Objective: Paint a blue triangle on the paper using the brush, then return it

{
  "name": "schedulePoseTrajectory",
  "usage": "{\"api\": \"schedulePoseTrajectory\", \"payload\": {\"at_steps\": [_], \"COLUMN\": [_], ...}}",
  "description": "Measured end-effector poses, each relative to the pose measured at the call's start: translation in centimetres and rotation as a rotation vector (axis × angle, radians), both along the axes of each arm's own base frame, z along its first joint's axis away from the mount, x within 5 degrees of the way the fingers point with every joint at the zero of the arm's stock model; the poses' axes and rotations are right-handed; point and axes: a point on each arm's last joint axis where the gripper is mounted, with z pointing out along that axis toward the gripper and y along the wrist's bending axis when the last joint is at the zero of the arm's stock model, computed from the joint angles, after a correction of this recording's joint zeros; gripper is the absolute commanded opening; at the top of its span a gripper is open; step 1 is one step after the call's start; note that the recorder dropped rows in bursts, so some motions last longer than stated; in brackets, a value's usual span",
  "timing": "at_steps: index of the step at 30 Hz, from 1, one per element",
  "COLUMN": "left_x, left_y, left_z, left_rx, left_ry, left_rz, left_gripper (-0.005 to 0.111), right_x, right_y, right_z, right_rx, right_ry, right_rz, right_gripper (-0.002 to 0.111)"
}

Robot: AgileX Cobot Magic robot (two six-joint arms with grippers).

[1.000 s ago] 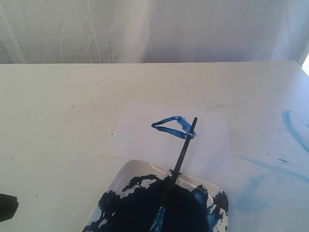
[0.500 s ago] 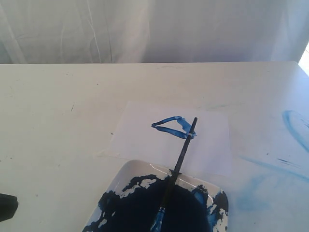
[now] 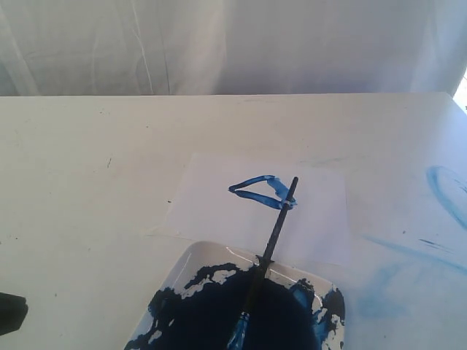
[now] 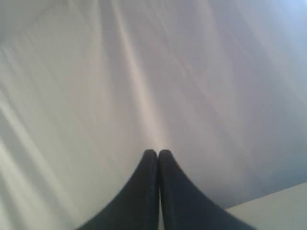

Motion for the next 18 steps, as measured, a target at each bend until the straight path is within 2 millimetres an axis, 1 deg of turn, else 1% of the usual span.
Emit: {"api": "schedulePoseTrajectory", "payload": {"at_steps": [1, 3, 4, 8, 10, 13, 18], "left_x": [0.0, 0.0, 0.0, 0.0, 0.0, 0.0, 0.0], "left_y": [0.0, 0.0, 0.0, 0.0, 0.0, 0.0, 0.0], "left_z": [0.0, 0.0, 0.0, 0.0, 0.0, 0.0, 0.0], "left_rx": [0.000, 0.000, 0.000, 0.000, 0.000, 0.000, 0.000], "left_ry": [0.000, 0.000, -0.001, -0.001, -0.001, -0.001, -0.001], "left_rz": [0.000, 0.000, 0.001, 0.001, 0.001, 0.001, 0.001], "left_gripper": [0.000, 0.000, 0.000, 0.000, 0.000, 0.000, 0.000], "right_x": [-0.1, -0.2, -0.4, -0.5, -0.4, 0.1, 0.9], "right_y": [0.3, 0.9, 1.3, 2.4, 2.5, 2.3, 1.4], "right_z": [0.1, -0.2, -0.3, -1.9, -3.1, -4.4, -5.0], "right_rx": [0.092, 0.192, 0.244, 0.450, 0.565, 0.653, 0.643], "right_ry": [0.014, 0.033, 0.036, 0.059, 0.074, 0.079, 0.073], "right_rz": [0.078, 0.187, 0.268, 0.520, 0.600, 0.605, 0.438], "right_gripper": [0.000, 0.000, 0.000, 0.000, 0.000, 0.000, 0.000]}}
